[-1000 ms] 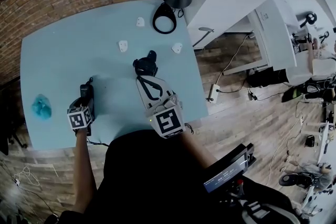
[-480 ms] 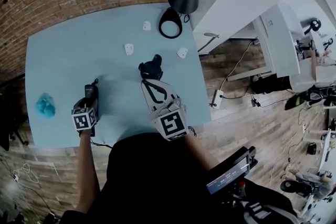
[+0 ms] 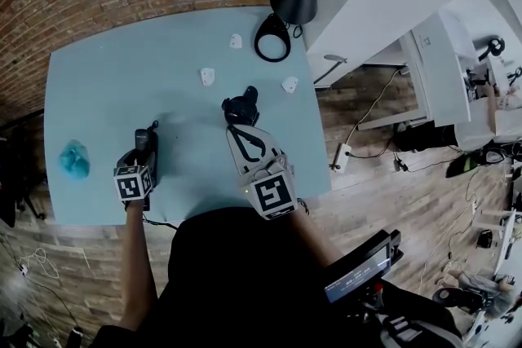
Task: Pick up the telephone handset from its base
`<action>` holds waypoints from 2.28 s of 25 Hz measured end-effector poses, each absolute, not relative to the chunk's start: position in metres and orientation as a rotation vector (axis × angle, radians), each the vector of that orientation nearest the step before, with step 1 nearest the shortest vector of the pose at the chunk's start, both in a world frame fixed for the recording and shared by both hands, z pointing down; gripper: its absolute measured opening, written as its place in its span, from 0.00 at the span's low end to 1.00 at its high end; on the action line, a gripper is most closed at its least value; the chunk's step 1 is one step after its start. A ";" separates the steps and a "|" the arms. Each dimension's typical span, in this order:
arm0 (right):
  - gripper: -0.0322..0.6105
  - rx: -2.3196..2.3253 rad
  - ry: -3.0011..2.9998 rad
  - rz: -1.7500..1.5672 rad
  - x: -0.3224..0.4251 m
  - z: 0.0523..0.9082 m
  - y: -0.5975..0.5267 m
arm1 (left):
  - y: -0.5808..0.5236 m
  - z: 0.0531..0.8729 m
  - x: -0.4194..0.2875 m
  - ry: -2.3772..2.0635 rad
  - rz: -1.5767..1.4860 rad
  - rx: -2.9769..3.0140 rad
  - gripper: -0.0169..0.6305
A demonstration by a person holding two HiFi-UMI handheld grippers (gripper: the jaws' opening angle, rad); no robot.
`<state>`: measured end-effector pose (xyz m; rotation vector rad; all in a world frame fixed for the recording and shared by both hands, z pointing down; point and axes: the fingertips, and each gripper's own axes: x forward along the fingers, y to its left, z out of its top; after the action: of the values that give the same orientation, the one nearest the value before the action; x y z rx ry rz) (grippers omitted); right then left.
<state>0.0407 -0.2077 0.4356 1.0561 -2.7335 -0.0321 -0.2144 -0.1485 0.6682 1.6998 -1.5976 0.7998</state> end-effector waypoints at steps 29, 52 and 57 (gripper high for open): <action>0.06 0.979 -2.746 -0.015 0.028 0.445 -0.204 | -0.146 0.605 -0.203 -1.642 0.632 1.766 0.44; 0.06 0.815 -2.747 0.089 -0.018 0.469 -0.184 | -0.102 0.596 -0.196 -1.602 0.567 1.792 0.43; 0.06 0.782 -2.750 0.086 -0.034 0.472 -0.173 | -0.091 0.588 -0.199 -1.606 0.546 1.830 0.43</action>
<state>-0.0343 -0.1734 0.4718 0.7819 -2.7496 0.0859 -0.1987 -0.0907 0.5882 1.8304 -1.6056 0.5460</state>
